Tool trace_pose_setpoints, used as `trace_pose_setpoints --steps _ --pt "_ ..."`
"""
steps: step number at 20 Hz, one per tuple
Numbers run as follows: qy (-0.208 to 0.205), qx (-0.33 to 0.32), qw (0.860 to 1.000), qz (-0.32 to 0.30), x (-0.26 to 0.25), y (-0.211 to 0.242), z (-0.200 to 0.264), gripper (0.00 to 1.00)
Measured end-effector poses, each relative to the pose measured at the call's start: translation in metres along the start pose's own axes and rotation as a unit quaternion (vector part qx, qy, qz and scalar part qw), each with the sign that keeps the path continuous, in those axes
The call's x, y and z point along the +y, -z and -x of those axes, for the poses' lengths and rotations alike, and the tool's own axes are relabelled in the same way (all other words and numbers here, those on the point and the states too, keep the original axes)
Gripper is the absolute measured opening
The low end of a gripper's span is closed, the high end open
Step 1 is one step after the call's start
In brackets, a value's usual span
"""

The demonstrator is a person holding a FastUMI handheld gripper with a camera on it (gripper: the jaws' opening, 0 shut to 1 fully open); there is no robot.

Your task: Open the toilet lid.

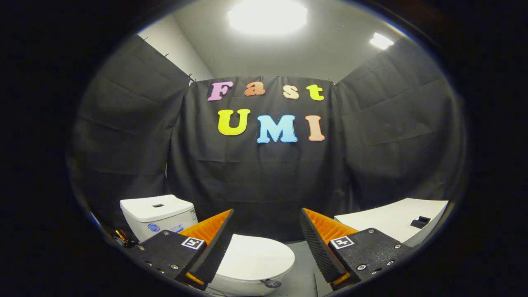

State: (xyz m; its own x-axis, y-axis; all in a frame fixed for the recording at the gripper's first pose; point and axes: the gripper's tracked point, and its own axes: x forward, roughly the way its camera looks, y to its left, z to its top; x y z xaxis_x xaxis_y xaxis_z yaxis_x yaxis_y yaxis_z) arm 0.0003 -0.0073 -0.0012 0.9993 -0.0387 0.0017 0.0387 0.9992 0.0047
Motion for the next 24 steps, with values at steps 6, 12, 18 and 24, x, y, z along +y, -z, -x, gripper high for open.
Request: trace_pose_setpoints --steps 6,12,18,24 --pt "0.01 -0.007 0.999 -0.041 -0.007 -0.004 0.0 0.95" --pt "0.013 0.014 0.997 -0.079 -0.009 0.024 -0.015 0.94" --pt "0.023 0.042 0.984 -0.173 -0.006 0.054 -0.03 0.96" --pt "0.044 0.085 0.962 -0.256 -0.002 0.105 -0.032 0.96"
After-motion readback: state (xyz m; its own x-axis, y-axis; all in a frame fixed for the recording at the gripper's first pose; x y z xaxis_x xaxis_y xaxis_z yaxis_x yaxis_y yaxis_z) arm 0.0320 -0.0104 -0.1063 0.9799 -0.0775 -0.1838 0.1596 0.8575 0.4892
